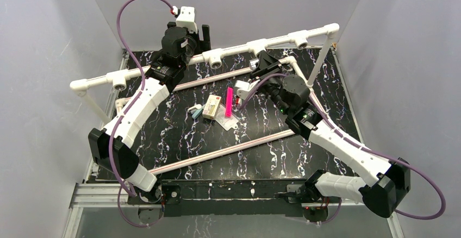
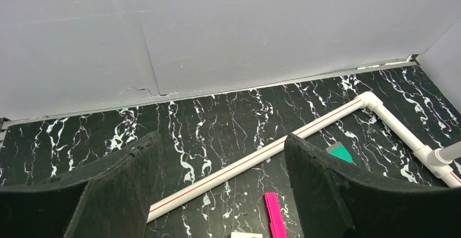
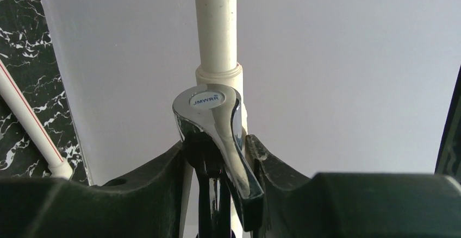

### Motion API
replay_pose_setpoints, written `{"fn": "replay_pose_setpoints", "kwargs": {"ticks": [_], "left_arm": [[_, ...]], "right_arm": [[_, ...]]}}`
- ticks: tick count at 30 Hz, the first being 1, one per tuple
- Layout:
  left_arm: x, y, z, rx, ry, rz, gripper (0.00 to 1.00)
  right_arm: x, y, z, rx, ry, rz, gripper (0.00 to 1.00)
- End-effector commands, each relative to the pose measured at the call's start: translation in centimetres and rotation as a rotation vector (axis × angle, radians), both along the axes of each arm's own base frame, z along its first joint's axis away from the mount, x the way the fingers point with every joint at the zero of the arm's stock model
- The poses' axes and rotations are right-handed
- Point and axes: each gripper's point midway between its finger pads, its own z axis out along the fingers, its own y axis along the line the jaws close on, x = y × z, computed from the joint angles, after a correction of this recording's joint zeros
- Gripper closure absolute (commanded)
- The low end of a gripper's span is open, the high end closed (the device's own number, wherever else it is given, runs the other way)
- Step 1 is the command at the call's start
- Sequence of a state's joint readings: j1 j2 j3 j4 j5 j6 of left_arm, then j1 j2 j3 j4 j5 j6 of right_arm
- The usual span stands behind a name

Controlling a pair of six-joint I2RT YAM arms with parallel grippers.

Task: Install the water faucets

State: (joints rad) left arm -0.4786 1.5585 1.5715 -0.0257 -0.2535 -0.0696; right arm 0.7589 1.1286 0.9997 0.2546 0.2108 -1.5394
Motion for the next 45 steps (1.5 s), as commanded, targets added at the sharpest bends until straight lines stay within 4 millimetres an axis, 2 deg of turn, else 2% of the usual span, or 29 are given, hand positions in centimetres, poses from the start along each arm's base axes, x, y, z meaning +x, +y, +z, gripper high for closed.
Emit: {"fn": "replay_pose_setpoints", "kwargs": {"ticks": [1,4,11,19,30,37,45], "left_arm": [[-1.0,-0.3,-8.8,0.124,0.238,-0.020,0.20],[-0.9,-0.3,-8.8,0.125,0.239,-0.021,0.20],[-1.0,-0.3,-8.8,0.125,0.241,-0.021,0.20],[-1.0,-0.3,-8.9,0.124,0.242,-0.023,0.20],[-1.1,-0.4,-8.7,0.119,0.238,-0.027,0.20],[-1.2,-0.4,-8.6,0.114,0.236,-0.029,0.20],[-1.4,-0.4,-8.4,0.106,0.234,-0.034,0.20]], "right_arm": [[-0.5,0.0,2.4,0.090,-0.049,0.000,0.80],[-0.8,0.3,2.1,0.157,-0.012,0.012,0.99],[-1.6,1.3,0.9,0.413,0.113,0.022,0.99],[-1.6,1.4,0.9,0.916,0.344,0.021,0.99],[-1.8,0.5,2.5,1.618,0.586,0.042,0.99],[-2.2,1.0,2.6,1.943,0.755,0.087,0.99],[-2.7,0.2,1.6,2.326,0.906,0.086,0.99]]}}
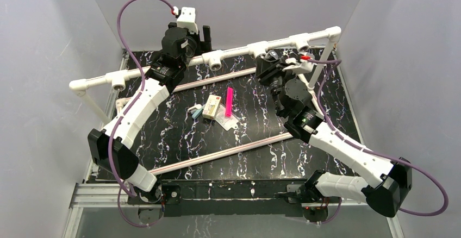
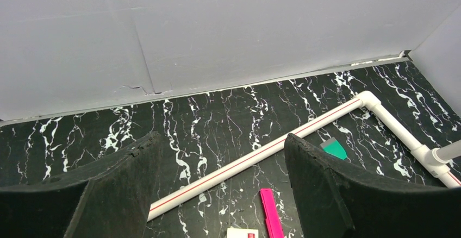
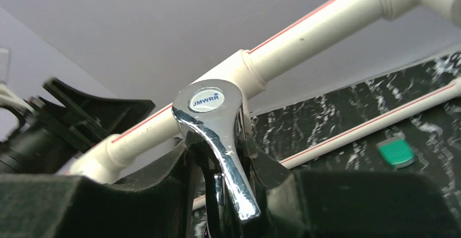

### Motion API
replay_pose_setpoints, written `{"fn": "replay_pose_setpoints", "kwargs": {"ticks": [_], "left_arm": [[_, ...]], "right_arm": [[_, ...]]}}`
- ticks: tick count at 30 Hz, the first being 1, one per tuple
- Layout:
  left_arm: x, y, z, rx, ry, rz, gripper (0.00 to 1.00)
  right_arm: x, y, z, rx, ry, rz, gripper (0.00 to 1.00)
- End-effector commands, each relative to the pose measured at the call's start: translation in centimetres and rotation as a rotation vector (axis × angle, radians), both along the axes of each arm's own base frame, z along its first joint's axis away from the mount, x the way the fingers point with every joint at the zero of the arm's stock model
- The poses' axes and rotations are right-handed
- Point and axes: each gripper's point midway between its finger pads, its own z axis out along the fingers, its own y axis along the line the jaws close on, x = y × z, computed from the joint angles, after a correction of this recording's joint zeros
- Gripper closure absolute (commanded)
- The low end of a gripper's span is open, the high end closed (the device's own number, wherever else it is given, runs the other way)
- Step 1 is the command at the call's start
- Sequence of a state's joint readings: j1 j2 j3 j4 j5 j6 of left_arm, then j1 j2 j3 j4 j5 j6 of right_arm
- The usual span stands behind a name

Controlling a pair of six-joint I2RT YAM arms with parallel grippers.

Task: Install the water faucets

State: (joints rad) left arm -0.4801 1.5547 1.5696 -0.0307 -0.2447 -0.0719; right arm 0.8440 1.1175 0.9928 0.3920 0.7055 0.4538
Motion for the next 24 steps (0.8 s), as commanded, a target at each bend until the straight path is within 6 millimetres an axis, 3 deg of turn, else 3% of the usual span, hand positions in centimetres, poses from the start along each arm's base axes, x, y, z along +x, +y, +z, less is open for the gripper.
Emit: {"fn": "replay_pose_setpoints", "kwargs": {"ticks": [1,10,20,22,24], "left_arm": [[-1.2,-0.2,-8.5,0.109,0.231,-0.025,0.20],[-1.2,-0.3,-8.4,0.108,0.229,-0.024,0.20],[-1.3,-0.2,-8.5,0.109,0.230,-0.025,0.20],[-1.3,-0.2,-8.4,0.108,0.229,-0.025,0.20],[-1.3,-0.2,-8.6,0.110,0.232,-0.025,0.20]], "right_arm": [[-1.5,0.0,1.8,0.452,0.099,0.031,0.99],[-1.8,0.8,-0.5,0.748,0.269,0.061,0.99],[-1.8,2.0,-0.9,0.852,0.338,0.112,0.99],[-1.9,1.9,-0.9,0.851,0.337,0.109,0.95],[-1.9,1.6,-1.0,0.845,0.333,0.104,0.84]]}}
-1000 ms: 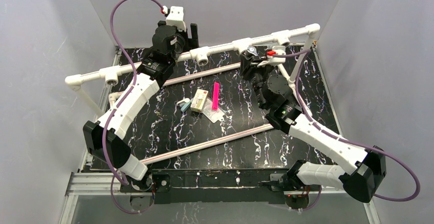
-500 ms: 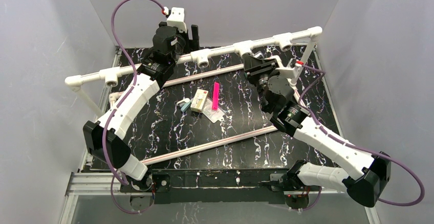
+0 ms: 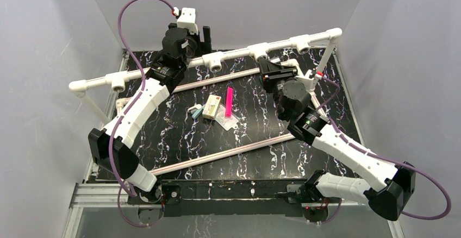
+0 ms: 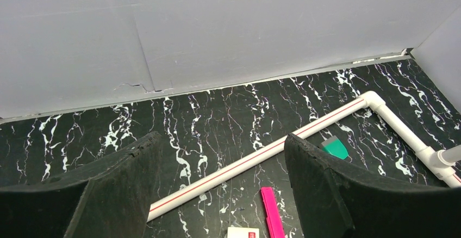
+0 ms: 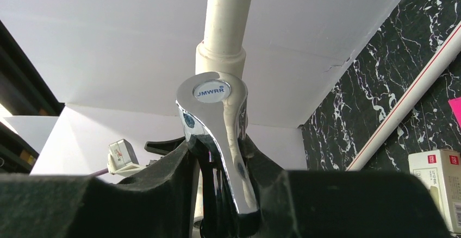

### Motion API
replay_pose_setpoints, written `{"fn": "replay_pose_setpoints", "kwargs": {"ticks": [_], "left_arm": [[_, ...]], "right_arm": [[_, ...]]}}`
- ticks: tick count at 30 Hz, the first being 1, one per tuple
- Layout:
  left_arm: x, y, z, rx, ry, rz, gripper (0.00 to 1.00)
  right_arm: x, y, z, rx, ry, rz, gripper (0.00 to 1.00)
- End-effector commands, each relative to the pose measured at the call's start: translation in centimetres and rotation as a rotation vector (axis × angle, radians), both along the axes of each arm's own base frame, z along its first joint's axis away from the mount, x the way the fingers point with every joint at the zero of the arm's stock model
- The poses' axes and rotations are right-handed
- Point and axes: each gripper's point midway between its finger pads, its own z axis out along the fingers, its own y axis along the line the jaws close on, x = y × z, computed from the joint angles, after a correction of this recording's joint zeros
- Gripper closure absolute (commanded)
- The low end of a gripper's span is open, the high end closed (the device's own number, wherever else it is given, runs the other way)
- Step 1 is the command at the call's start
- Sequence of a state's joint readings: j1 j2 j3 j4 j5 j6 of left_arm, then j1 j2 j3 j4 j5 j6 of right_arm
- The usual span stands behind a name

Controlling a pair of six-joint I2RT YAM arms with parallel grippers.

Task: Install the water faucets

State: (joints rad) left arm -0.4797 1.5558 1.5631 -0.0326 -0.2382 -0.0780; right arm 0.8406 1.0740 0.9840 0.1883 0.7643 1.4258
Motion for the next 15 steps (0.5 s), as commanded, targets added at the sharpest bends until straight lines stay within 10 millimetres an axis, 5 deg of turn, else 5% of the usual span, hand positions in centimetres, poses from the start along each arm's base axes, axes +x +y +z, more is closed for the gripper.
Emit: {"fn": "replay_pose_setpoints", "kwargs": {"ticks": [1,7,15], "left_arm": [[-1.2,-0.1,-8.2,0.112,0.221,-0.020,0.20],[-1.2,-0.1,-8.2,0.113,0.222,-0.020,0.20],[-1.1,-0.1,-8.5,0.120,0.228,-0.020,0.20]], "right_arm": [[-1.1,1.4,-0.6,0.016,0.025,0.086,0.79],[-1.8,0.7,0.1,-0.018,-0.020,0.090,0.43],[-2.8,-0.4,0.7,-0.078,-0.050,0.094,0.28]]}}
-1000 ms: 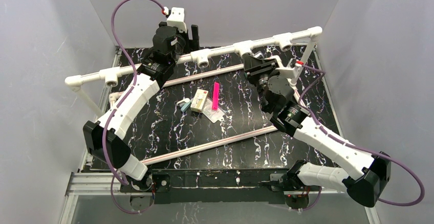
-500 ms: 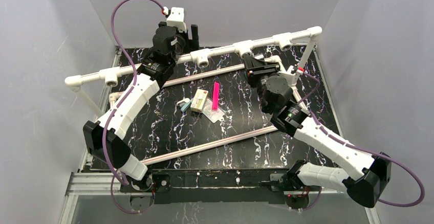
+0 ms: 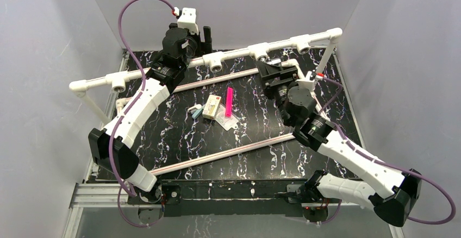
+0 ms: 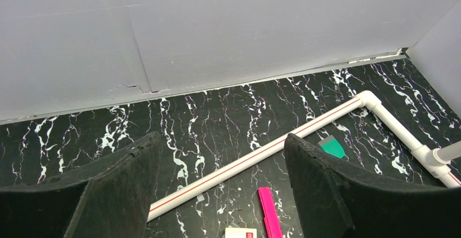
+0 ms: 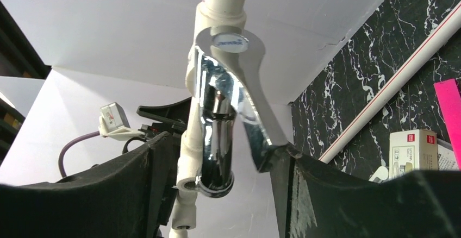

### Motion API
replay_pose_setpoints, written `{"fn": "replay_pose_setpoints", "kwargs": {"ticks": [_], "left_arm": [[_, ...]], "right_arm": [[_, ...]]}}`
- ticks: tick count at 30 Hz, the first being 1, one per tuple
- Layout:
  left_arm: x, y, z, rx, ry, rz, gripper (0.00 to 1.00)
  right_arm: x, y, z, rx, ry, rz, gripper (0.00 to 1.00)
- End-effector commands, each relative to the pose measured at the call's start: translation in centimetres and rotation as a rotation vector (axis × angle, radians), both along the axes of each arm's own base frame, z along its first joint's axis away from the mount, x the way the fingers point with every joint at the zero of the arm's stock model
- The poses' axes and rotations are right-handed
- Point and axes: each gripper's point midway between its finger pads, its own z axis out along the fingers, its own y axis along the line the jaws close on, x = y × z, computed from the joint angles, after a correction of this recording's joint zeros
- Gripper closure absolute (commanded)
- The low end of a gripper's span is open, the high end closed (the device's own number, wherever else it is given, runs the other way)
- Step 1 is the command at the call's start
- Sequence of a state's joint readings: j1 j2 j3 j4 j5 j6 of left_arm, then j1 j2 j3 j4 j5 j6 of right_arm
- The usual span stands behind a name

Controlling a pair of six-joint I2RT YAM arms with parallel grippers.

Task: Install the water faucets

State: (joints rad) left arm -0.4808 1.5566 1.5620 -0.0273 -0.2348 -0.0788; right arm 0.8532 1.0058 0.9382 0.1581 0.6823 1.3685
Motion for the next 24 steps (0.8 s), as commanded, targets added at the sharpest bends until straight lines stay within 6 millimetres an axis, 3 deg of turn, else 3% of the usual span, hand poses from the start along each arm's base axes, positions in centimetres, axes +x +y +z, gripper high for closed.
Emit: {"fn": "replay_pose_setpoints", "kwargs": {"ticks": [1,13,24], "left_arm": [[-1.1,0.0,-8.6,0.124,0.232,-0.015,0.20],[-1.0,-0.2,-8.7,0.124,0.237,-0.019,0.20],[-0.9,-0.1,-8.7,0.125,0.236,-0.018,0.20]], "right_arm": [[-1.1,-1.0,1.4,-0.028,-0.043,0.004,0.27],[-3.3,-4.7,0.7,-0.292,-0.056,-0.025,0.26],[-4.9,-9.3,3.6,-0.766,-0.215,-0.093,0.25]]}}
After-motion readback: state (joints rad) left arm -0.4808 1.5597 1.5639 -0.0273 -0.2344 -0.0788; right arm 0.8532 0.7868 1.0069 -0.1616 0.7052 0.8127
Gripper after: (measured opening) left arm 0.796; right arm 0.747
